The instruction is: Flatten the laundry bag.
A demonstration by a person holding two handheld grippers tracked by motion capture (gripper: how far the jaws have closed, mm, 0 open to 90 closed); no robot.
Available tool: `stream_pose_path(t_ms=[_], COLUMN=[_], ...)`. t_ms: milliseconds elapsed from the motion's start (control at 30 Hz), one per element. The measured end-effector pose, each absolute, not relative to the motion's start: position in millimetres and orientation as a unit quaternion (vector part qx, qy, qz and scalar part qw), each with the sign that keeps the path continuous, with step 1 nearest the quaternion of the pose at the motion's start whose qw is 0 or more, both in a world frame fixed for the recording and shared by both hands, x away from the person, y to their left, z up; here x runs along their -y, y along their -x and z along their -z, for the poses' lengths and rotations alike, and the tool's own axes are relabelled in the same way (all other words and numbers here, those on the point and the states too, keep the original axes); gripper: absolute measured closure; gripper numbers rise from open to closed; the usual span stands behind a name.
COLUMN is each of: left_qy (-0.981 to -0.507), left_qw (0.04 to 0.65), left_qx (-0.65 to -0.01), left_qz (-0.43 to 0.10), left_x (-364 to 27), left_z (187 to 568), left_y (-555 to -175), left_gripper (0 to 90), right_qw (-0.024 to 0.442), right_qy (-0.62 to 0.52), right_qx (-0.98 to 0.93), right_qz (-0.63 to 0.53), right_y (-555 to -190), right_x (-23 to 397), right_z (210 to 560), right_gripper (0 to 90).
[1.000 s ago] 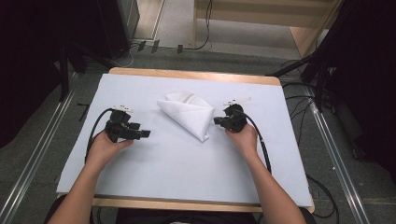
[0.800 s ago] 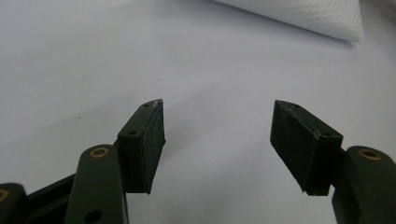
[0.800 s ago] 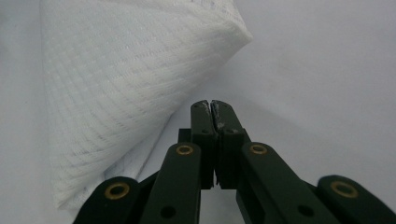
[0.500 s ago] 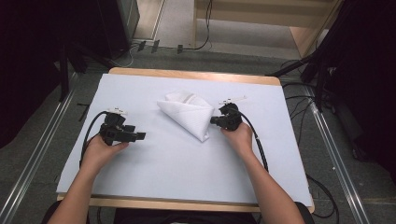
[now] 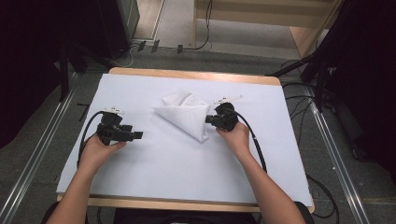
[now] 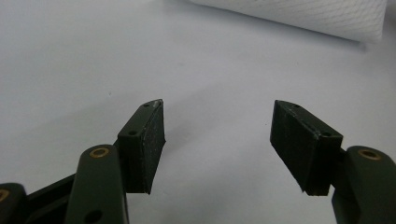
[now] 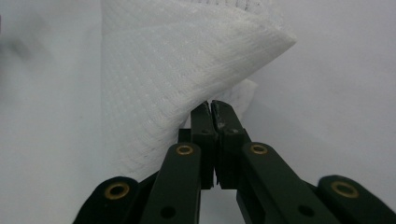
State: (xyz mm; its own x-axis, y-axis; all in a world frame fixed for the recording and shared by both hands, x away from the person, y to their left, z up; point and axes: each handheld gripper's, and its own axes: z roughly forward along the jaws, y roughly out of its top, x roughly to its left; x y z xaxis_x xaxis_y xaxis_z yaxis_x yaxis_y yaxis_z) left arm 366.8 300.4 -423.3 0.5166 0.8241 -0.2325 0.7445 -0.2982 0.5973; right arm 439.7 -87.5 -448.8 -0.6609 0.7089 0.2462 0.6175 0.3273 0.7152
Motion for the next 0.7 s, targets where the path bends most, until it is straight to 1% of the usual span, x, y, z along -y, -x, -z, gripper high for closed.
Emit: stream_pose_path(t_ms=[467,700], left_qy=[-0.791,-0.784], left_qw=[0.341,0.348], left_qx=[-0.505,-0.51], left_qz=[-0.063,-0.058], left_x=[-315,-325], left_z=[420,421], left_y=[-368,-370], left_gripper=[36.2,36.6], right_qw=[0.039,0.029], right_qy=[-0.36,-0.341], right_qx=[-0.826,-0.838], right_qz=[-0.433,-0.425], right_y=[-419,-408], right_x=[63,47], right_z=[435,437], right_gripper=[89.6,89.7])
